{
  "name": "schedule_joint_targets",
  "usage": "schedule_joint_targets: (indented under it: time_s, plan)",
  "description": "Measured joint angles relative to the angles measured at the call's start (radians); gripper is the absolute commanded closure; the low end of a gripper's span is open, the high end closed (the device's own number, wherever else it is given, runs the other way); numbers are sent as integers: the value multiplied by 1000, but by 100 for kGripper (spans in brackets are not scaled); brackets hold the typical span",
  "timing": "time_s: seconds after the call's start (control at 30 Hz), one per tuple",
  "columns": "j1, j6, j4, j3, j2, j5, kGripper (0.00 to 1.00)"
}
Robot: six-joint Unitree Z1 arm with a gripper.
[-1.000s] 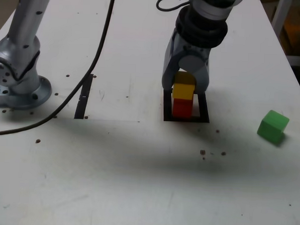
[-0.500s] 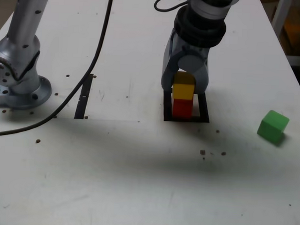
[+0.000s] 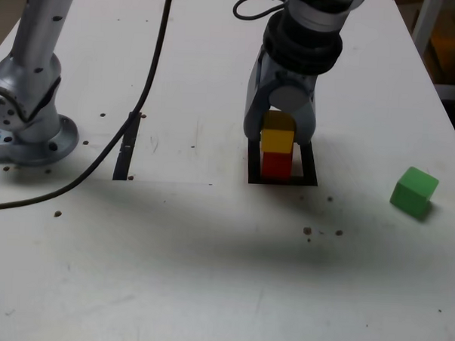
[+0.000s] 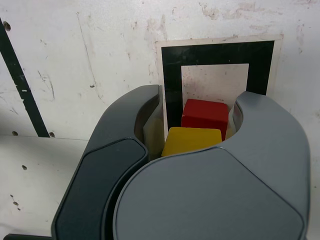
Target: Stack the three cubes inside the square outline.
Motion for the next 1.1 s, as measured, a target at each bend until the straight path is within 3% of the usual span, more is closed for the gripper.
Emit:
schedule_joint_targets:
  time_s: [0.43,0.7,1.1]
  plan:
    - [-1,-1,0,-2,2,8,46]
    - [-1,-1,8,-6,10,5,13]
    - [-1,-1,16,-7,10,2,6]
